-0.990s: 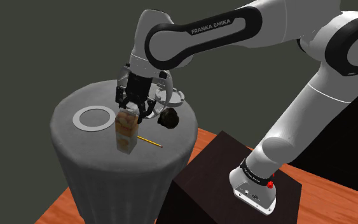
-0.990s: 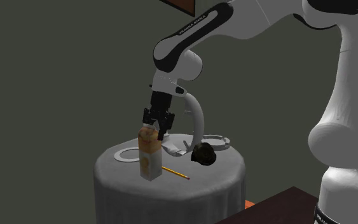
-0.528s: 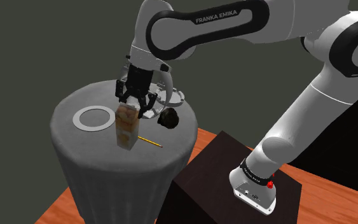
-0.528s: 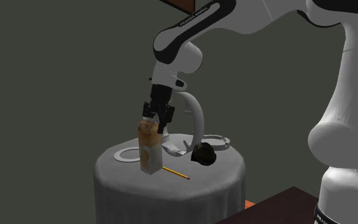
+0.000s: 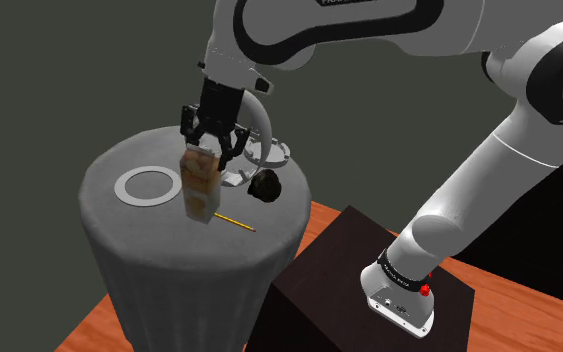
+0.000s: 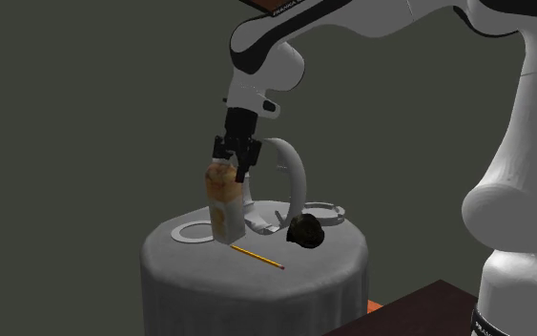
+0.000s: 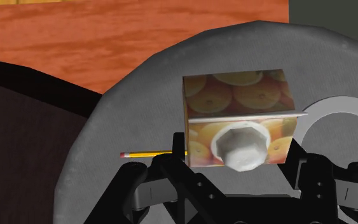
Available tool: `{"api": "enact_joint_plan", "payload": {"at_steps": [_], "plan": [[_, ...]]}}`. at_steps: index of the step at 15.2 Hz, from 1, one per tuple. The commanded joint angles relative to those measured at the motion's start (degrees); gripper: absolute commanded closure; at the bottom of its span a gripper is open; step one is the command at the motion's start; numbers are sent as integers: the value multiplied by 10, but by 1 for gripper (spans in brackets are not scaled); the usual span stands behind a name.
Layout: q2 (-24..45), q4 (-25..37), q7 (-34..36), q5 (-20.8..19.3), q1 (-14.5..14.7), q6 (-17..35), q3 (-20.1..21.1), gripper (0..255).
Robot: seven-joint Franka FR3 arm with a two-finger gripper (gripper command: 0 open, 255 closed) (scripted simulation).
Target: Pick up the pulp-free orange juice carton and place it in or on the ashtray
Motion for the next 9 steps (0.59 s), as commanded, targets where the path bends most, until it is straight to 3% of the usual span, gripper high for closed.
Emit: {"api": "enact_joint_plan", "payload": {"at_steps": [1, 6, 9], "plan": [[-4, 11, 1, 1, -1, -14, -2, 255], [-11, 42, 8, 0, -3, -51, -5, 255], [-21, 41, -33, 4, -23, -72, -30, 255]]}}
